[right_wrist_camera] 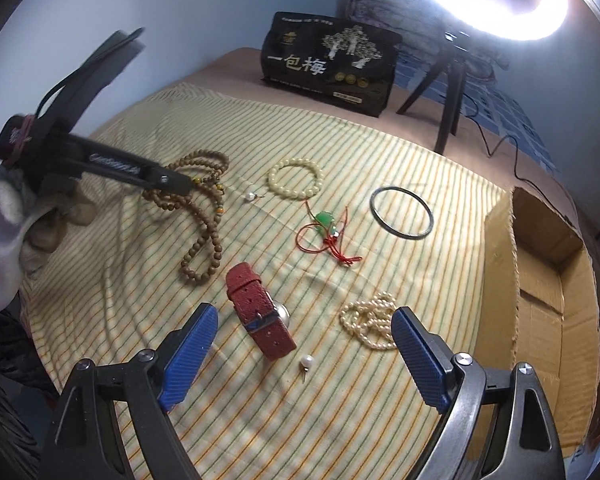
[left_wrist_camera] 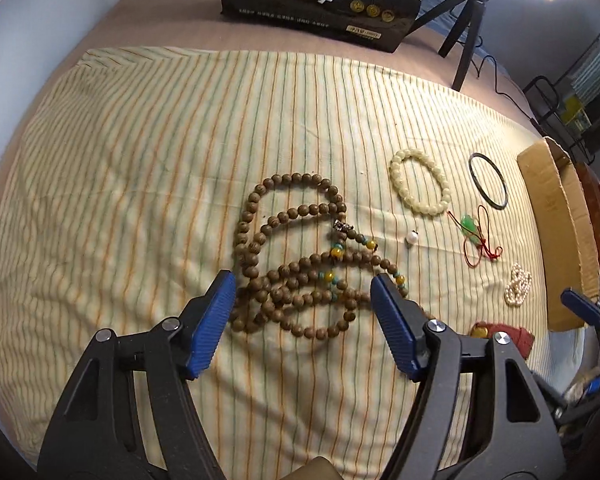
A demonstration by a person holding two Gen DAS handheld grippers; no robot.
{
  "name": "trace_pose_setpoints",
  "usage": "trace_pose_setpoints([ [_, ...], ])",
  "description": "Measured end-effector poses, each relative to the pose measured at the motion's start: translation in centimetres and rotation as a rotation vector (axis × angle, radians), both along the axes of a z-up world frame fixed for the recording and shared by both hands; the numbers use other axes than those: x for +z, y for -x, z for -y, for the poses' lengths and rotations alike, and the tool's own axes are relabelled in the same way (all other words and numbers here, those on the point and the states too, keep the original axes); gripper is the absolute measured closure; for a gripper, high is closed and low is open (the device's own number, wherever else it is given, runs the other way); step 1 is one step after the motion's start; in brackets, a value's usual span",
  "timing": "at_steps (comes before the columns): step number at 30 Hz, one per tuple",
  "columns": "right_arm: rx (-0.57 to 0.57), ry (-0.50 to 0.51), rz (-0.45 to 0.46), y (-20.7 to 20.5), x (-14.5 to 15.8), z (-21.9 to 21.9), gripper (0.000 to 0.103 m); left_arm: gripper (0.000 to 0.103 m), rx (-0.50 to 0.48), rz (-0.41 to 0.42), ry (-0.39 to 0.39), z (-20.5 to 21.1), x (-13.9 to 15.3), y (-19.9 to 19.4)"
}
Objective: Organize jewelry
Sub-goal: 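Grasp the brown wooden bead necklace with the left gripper while the right gripper grasps the red watch strap, then carry the necklace and watch into the cardboard box and open both grippers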
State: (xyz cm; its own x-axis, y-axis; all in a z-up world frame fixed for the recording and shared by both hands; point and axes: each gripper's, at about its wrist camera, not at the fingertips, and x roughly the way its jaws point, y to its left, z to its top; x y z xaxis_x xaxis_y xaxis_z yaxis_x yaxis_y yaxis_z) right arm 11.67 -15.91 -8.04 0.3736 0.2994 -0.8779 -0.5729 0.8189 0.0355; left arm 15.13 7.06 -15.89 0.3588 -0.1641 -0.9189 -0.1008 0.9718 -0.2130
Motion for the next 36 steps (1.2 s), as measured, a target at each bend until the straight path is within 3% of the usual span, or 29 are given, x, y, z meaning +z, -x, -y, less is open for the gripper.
trace_pose_setpoints([
  [10,0.018,0.020,-0.006,-0.6,-0.7,-0.6,0.014,0.032,-0.022,-0.004,-0.017,0.8,-1.1,-1.6],
  [12,0.008,0.010,-0.009,-0.9,-0.6,-0.4,0.014,0.045,-0.020,-0.007,-0.027,0.7,-1.3,-1.8],
  [15,0.006,0.017,-0.008,-1.1,-0.8,-0.4,0.014,0.053,-0.019,0.003,-0.042,0.8,-1.4,-1.7],
  [17,0.009,0.019,-0.016,-1.0,-1.0,-0.5,0.014,0.068,-0.033,0.009,-0.053,1.1,-1.4,-1.4],
  [19,0.018,0.028,-0.016,-0.9,-1.3,-0.8,0.015,0.091,-0.052,0.009,-0.048,1.6,-1.3,-1.3],
  [22,0.035,0.044,-0.019,-0.8,-1.7,-1.2,0.019,0.096,-0.068,0.014,-0.038,2.1,-1.1,-1.1],
  [26,0.047,0.052,-0.034,-0.9,-2.2,-1.7,0.034,0.098,-0.066,0.025,-0.014,2.2,-0.7,-1.0],
  [31,0.066,0.051,-0.054,-1.2,-2.4,-2.1,0.077,0.099,-0.045,0.071,0.022,1.5,1.0,-0.4],
  [36,0.050,0.000,-0.057,-1.4,-1.5,-1.5,0.084,0.099,-0.019,0.121,0.061,0.6,3.1,0.3],
])
